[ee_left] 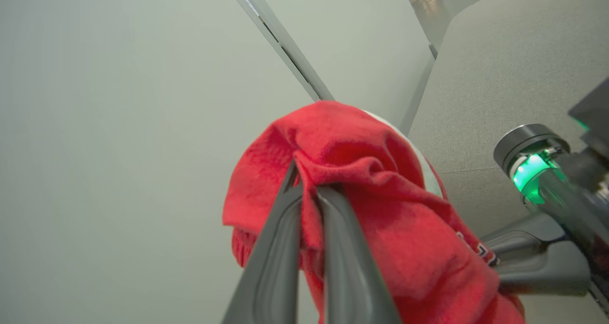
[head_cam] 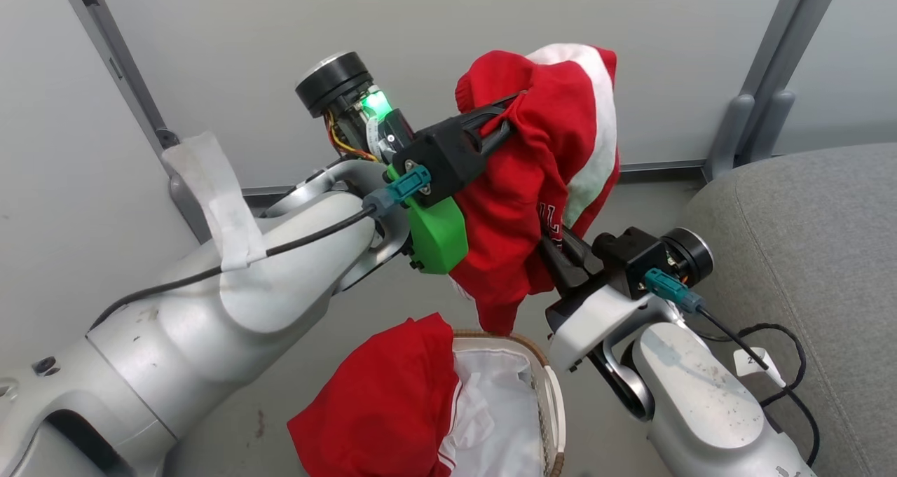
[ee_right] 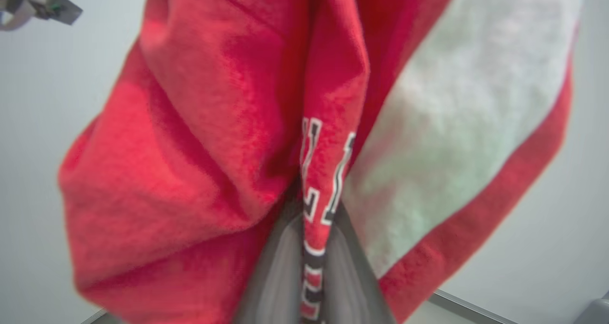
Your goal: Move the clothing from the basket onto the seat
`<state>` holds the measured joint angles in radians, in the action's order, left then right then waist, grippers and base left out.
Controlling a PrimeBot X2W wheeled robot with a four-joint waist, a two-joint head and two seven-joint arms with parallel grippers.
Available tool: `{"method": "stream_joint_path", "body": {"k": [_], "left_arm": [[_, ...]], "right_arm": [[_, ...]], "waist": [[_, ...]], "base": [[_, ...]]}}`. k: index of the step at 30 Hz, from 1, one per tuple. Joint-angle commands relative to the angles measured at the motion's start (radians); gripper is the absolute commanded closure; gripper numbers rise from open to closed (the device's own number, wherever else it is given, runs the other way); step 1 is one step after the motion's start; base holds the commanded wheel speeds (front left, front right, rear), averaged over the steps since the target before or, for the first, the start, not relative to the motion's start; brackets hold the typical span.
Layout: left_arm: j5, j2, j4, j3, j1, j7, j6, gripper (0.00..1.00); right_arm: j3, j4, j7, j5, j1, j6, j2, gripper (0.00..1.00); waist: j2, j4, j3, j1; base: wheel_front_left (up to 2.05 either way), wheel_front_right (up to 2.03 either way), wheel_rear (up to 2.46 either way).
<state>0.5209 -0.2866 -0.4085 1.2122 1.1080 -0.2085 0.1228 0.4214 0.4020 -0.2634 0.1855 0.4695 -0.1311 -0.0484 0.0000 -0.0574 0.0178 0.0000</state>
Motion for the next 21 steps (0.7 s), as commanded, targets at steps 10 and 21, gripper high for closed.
{"method": "stream_joint_path", "body": {"k": [10, 21], "left_arm": [[0.051, -0.03, -0.038, -0.028, -0.097, -0.035, -0.031, 1.0], [0.07, -0.016, -0.015, -0.146, -0.325, -0.056, -0.09, 0.0]], "right_arm": [[-0.008, -0.003, -0.002, -0.013, -0.001, 0.001, -0.004, 1.0], [-0.093, -0.011, -0.002, -0.061, 0.01, 0.001, -0.004, 1.0]], "waist": [[0.0, 0.019, -0.012, 0.0], [0.0, 0.024, -0.021, 0.0]], "base": [[0.0, 0.0, 0.0], [0.0, 0.0, 0.0]]}}
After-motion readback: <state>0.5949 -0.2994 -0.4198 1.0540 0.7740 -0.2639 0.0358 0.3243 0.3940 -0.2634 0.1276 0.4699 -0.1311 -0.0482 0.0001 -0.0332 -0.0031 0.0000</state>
